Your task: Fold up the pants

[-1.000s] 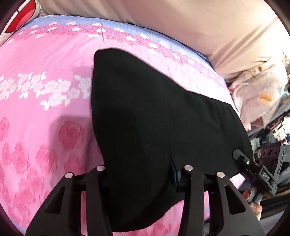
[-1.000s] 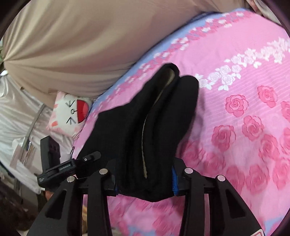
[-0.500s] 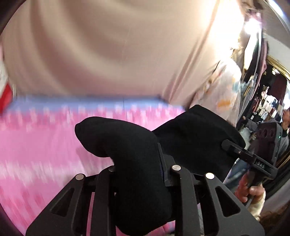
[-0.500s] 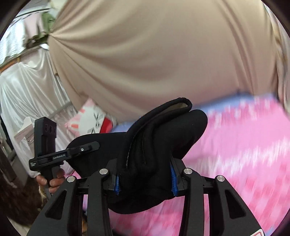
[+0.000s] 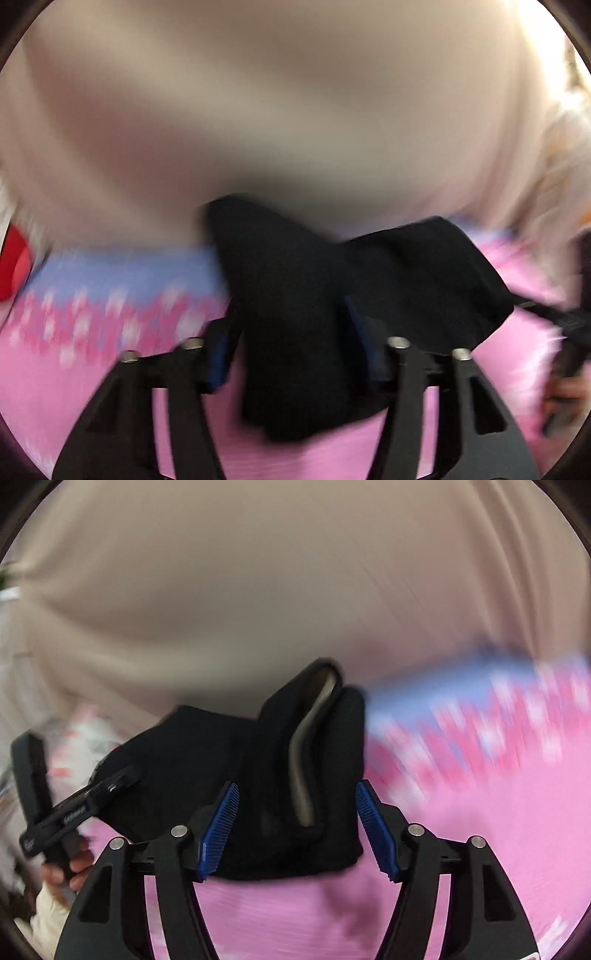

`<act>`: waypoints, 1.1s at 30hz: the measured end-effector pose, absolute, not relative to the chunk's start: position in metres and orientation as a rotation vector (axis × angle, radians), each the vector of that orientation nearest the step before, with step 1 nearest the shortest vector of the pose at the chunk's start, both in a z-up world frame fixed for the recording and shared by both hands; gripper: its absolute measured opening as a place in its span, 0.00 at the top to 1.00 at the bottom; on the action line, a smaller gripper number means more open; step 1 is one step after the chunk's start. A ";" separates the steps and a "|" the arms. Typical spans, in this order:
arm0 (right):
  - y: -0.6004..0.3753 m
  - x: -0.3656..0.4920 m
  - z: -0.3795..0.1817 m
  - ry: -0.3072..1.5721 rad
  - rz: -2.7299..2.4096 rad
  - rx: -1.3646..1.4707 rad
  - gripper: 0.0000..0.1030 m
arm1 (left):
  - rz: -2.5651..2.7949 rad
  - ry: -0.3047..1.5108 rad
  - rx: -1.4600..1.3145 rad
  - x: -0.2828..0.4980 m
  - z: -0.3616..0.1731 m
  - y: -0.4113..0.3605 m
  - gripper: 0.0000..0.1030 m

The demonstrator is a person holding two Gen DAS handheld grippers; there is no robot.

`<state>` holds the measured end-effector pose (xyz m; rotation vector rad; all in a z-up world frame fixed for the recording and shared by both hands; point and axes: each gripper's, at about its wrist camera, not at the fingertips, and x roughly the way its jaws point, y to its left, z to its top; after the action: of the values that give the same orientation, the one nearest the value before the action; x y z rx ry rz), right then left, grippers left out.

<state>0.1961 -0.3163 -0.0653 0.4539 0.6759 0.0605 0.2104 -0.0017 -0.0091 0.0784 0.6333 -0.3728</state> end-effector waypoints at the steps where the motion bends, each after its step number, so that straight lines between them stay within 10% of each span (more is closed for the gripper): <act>1: -0.325 0.187 -0.071 0.661 0.025 0.462 0.37 | -0.310 0.697 0.089 0.222 -0.036 0.005 0.46; 4: -0.336 0.154 -0.048 0.546 0.030 0.457 0.39 | -0.280 0.774 -0.016 0.225 -0.054 0.043 0.46; 8: -0.302 0.170 -0.004 0.547 0.121 0.322 0.78 | -0.285 0.740 -0.165 0.220 -0.011 0.066 0.35; 12: -0.255 0.237 -0.025 0.657 0.166 0.233 0.78 | -0.347 0.695 -0.104 0.228 0.014 0.011 0.05; 16: -0.262 0.273 -0.089 0.771 0.036 0.190 0.86 | -0.207 0.775 0.125 0.258 -0.047 -0.043 0.05; 22: -0.251 0.252 -0.064 0.730 0.017 0.124 0.68 | -0.167 0.780 0.145 0.261 -0.074 -0.045 0.04; 33: -0.222 0.171 -0.020 0.606 -0.025 0.107 0.67 | -0.166 0.734 0.116 0.196 -0.033 -0.020 0.05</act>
<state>0.1715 -0.2215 -0.0203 0.1074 0.6055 -0.0250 0.1956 -0.0198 -0.0331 0.1162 0.7344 -0.1656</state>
